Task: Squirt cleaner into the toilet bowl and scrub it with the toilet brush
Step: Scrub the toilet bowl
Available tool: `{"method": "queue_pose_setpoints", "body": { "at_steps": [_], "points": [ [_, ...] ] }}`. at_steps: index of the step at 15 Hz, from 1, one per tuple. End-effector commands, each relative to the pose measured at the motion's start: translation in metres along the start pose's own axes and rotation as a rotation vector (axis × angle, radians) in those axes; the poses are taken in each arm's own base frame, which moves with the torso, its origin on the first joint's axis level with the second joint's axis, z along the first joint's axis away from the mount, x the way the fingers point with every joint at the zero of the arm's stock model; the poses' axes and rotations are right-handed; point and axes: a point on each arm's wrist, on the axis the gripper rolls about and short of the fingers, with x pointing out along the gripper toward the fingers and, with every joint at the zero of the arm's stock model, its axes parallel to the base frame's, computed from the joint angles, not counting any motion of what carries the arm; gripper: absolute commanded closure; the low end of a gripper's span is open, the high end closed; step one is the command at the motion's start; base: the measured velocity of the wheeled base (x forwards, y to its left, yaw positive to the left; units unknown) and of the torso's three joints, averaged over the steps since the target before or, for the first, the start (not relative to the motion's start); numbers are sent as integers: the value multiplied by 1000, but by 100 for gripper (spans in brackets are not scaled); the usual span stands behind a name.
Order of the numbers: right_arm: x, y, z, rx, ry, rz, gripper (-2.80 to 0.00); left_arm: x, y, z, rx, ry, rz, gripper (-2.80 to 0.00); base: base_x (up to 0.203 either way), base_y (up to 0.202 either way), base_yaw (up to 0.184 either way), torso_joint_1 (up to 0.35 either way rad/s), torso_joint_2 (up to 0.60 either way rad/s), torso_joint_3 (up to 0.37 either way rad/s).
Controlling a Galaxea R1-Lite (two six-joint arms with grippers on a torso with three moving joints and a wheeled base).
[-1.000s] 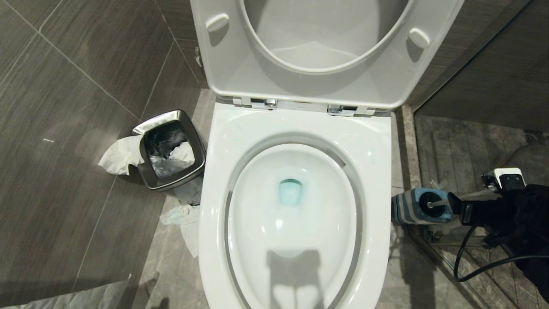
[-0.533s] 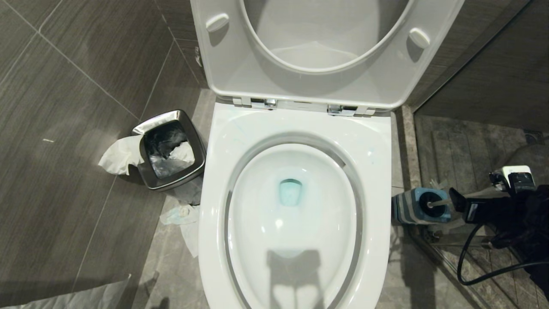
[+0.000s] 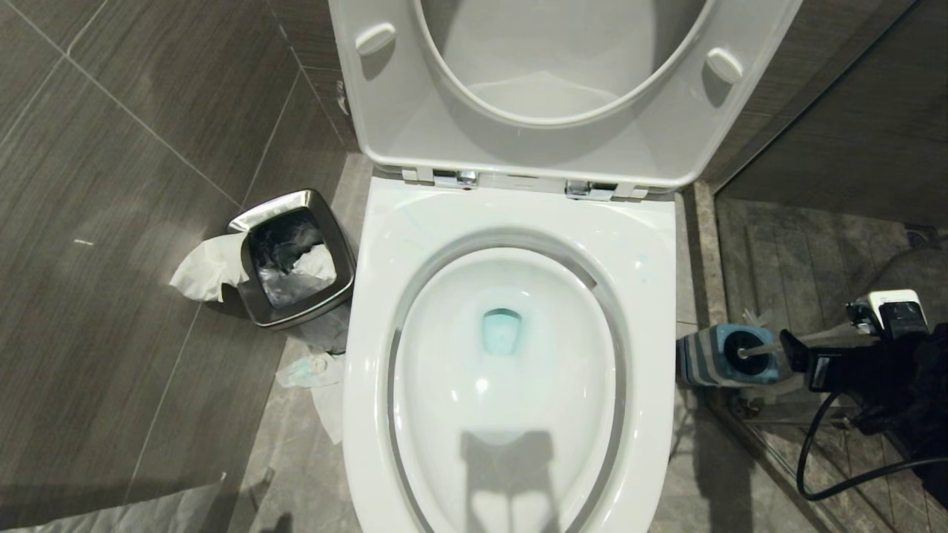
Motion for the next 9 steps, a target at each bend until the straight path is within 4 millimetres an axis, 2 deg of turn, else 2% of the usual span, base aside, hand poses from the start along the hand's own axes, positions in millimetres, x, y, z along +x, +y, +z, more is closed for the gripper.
{"method": "queue_pose_setpoints", "body": {
  "at_steps": [1,9],
  "points": [
    [0,-2,-2,-2,6,-9,-280,0,0,-1,0,4,0,0,0,0,0,0,0,0],
    [13,1,-21,-4,37,-7,-280,0,0,-1,0,2,0,0,0,0,0,0,0,0]
  ]
}}
